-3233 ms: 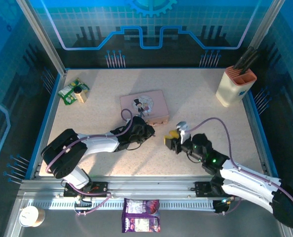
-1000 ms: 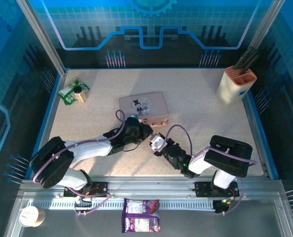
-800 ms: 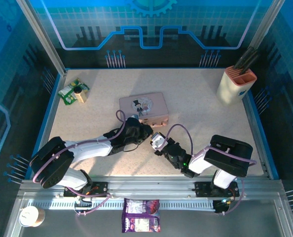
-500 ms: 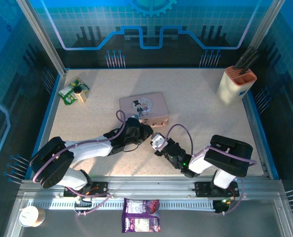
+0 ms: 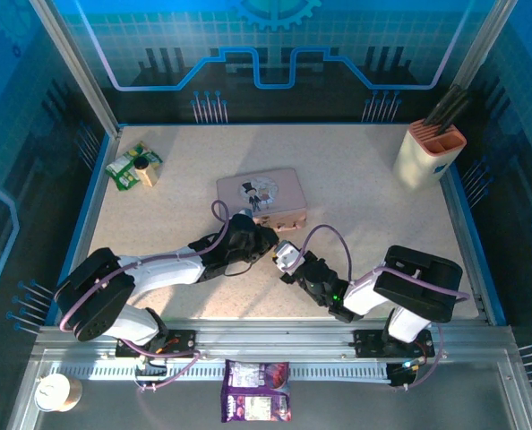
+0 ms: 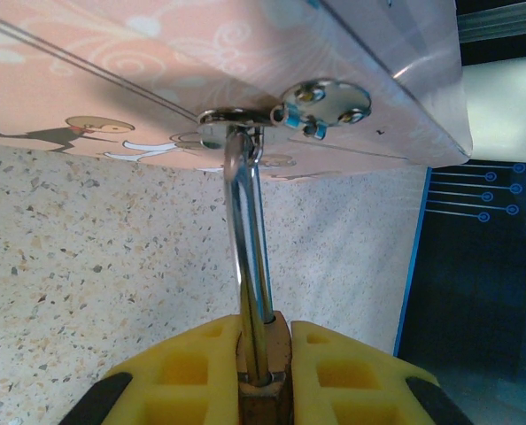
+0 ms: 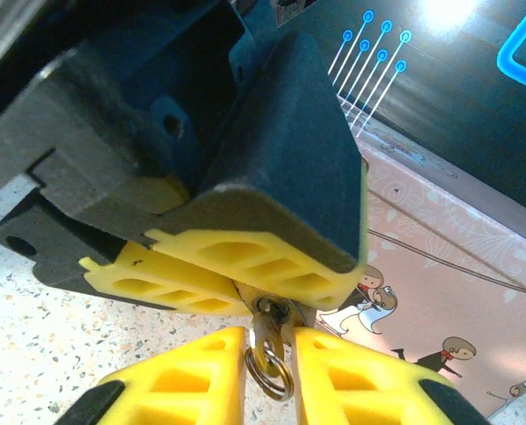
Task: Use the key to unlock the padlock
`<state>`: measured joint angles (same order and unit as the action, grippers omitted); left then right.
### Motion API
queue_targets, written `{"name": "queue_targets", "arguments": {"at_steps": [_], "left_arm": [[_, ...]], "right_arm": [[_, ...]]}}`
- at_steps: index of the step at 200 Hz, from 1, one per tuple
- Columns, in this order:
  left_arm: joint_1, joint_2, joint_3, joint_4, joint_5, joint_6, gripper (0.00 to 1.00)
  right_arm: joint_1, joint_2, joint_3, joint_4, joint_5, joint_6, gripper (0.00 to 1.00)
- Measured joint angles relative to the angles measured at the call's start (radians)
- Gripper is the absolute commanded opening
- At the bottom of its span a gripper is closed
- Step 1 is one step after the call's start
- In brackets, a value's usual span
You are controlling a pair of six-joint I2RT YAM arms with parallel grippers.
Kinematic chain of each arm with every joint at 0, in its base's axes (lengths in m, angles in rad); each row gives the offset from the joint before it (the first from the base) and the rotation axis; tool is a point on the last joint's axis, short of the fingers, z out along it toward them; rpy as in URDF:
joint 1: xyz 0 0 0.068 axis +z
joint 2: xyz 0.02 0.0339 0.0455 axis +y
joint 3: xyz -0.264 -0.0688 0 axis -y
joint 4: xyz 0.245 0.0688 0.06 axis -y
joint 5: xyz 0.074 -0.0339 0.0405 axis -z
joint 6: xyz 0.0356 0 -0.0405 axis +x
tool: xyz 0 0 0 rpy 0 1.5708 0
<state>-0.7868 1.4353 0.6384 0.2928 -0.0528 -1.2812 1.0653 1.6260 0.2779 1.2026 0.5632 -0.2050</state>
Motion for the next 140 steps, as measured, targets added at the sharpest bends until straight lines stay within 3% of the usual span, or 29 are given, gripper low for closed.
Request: {"name": "queue_targets", "arguments": {"at_steps": [140], "left_arm": [[-0.007,0.006,0.000,0.000,-0.019,0.001,0.00]], "right_arm": [[-0.012,-0.026,0.014,-0.070,-0.030,0.085,0.11]]}}
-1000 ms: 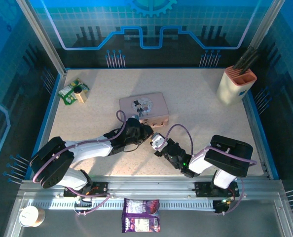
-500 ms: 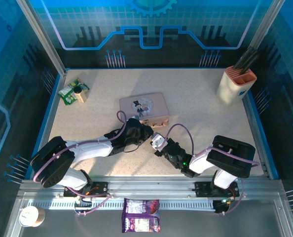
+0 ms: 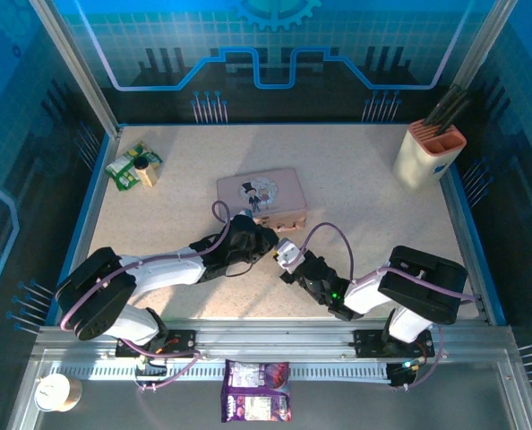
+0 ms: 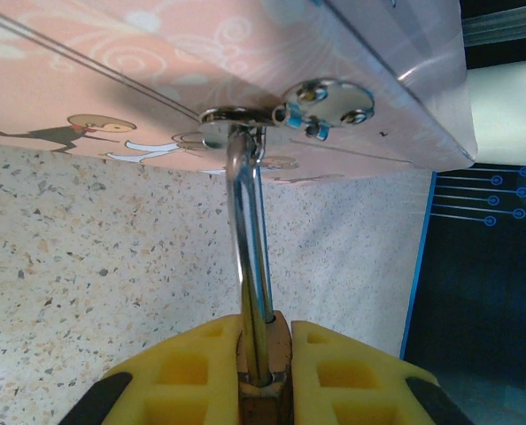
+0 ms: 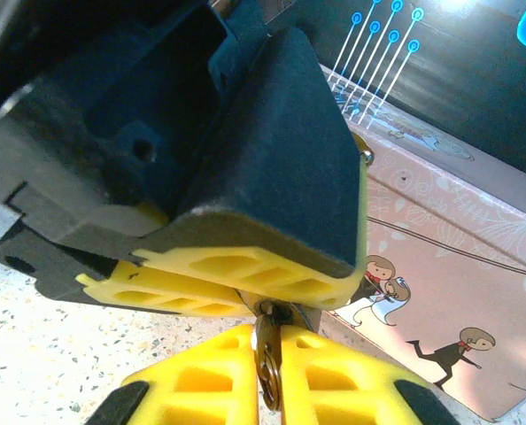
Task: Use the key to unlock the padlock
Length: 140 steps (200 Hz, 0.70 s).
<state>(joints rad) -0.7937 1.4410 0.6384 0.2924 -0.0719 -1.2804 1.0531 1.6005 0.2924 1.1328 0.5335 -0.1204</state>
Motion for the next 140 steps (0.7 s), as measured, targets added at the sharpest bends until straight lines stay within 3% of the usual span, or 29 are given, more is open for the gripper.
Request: {"name": "queue_targets", "arguments": {"at_steps": [47,100,140], "left_arm": [[-0.001,0.020,0.010,0.001,-0.007,0.003,0.00],[-0.001,0.065,0.055,-0.007,-0.011,0.023,0.00],[-0.001,0.100,0.082,-0.019,-0.011,0.034,0.00]], "right_arm": [[-0.012,-0.023,0.011,-0.066,-0.021,0.146,0.05],[-0.054,-0.098,0.037,-0.224,-0.085,0.507,0.03],[-0.103,-0.102,0.025,-0.226,-0.176,0.764,0.02]]}}
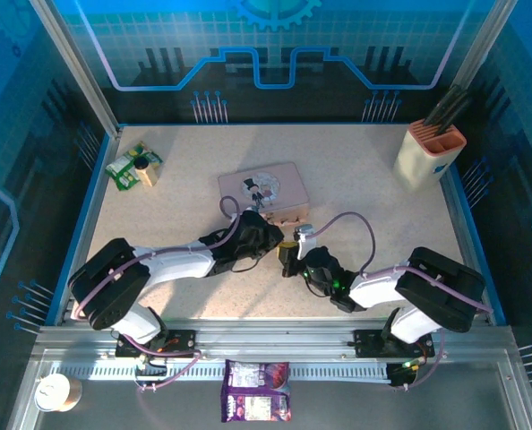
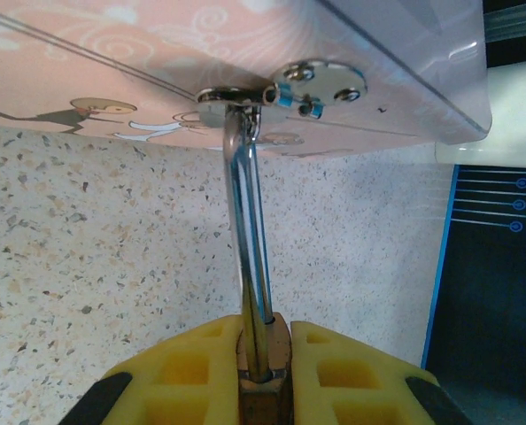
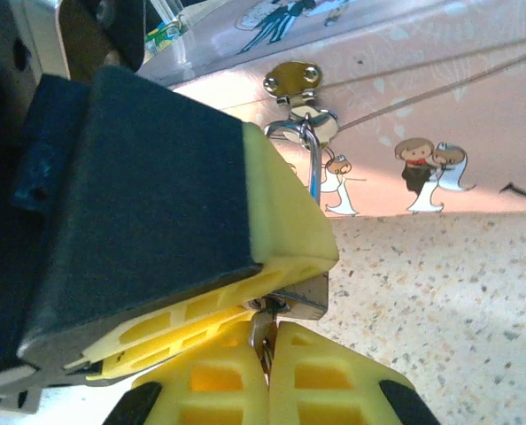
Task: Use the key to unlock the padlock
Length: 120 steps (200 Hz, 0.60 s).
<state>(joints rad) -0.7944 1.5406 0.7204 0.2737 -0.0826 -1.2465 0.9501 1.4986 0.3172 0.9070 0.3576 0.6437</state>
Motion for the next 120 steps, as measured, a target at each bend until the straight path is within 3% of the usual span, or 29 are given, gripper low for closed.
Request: {"name": "queue_targets", "arguments": {"at_steps": [75,120], "left_arm": [[-0.013,0.061,0.058,-0.032,0.000,0.054,0.00],[-0.018,0.092,0.074,-0.054,0.001,0.075,0.00]], "right_arm": [[-0.100,-0.001,-0.053,0.058,-0.180,0.262,0.05],[-0.114,0.051,-0.075,0.129,-0.220,0.353,0.05]]}}
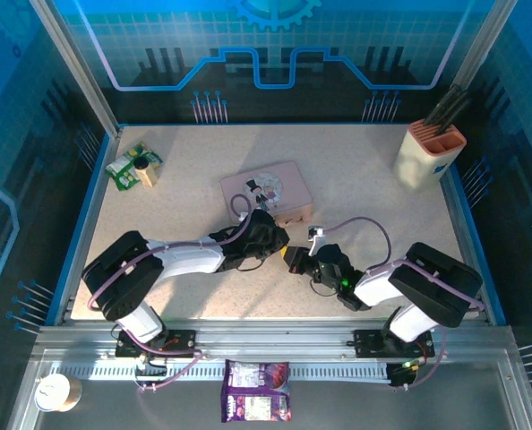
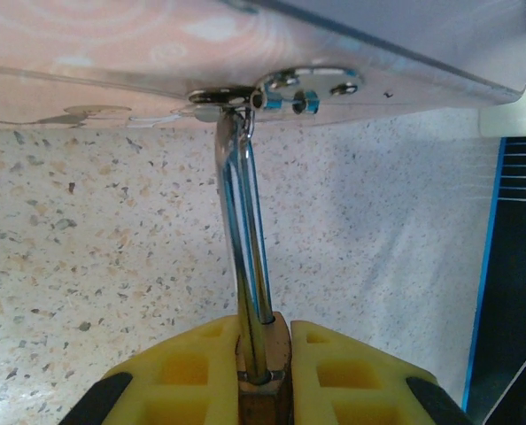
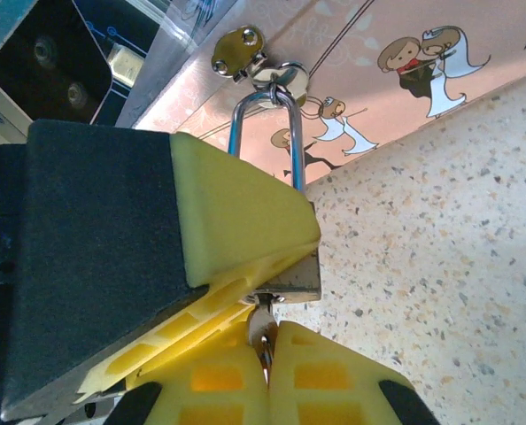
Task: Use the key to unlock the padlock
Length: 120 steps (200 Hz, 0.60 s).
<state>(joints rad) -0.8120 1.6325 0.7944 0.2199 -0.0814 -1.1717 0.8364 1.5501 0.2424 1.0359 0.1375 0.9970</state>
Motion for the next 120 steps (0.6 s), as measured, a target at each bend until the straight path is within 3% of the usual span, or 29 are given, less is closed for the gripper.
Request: {"name": "queue_targets", "arguments": {"at_steps": [22,57,120], "left_arm": [[-0.005,0.015,0.013,-0.015,0.000,0.010,0.00],[-0.008,0.034,0.049,-0.055,-0.003,0.058,0.00],[-0.010,0.064,0.082,-0.156,-0.064,0.180,0.00]], "right_arm": [[-0.002,0.010,-0.011,0.016,-0.005,0.021,0.12],[-0.023,-0.015,-0.015,-0.027,-0.026,0.026,0.38],[-0.107,-0.343,0.042,-0.497,-0.048,-0.119,0.58]]}}
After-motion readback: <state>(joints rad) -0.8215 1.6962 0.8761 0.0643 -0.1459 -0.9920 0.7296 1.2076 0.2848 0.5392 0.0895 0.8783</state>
